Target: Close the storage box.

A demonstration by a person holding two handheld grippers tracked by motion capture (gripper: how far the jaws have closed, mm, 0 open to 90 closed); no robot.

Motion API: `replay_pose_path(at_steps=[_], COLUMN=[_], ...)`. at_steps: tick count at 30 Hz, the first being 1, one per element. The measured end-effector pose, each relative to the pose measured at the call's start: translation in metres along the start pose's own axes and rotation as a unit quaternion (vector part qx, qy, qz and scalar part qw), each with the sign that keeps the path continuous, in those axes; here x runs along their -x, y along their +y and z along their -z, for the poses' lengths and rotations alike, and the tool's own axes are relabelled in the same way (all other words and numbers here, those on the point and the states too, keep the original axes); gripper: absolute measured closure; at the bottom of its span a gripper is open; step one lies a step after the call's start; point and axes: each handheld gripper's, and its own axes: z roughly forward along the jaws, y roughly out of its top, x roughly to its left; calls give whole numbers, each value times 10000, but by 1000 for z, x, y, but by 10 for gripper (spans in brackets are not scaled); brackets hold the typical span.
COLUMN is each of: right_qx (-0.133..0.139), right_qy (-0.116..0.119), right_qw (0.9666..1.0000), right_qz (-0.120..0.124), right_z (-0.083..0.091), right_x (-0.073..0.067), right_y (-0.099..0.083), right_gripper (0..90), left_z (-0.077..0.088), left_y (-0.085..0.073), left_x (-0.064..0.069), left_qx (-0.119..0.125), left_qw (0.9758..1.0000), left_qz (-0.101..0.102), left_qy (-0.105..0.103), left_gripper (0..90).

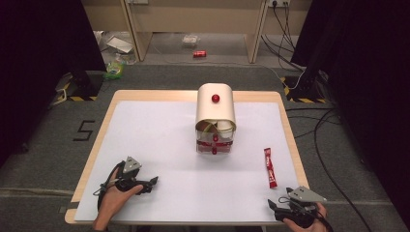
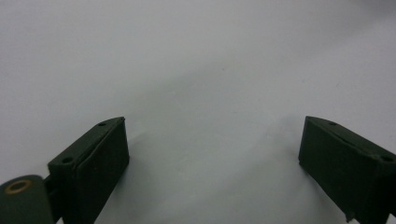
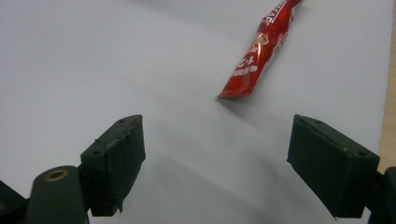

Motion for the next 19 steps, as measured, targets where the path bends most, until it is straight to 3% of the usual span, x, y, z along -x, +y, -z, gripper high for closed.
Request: replay_pose_path(at_steps=[19], right_qx=[-152], right_qy=[-11], right_qw=[9998], right_qz=[91], right_z=[-2], right_x=[0], right_y=[-2], right_gripper=[194], left_z=[0], left_y=[0], left_x=[0], left_qx=[-2], left_qw=[10000], left_qz=[-1], left_qy=[0], left_gripper=[77])
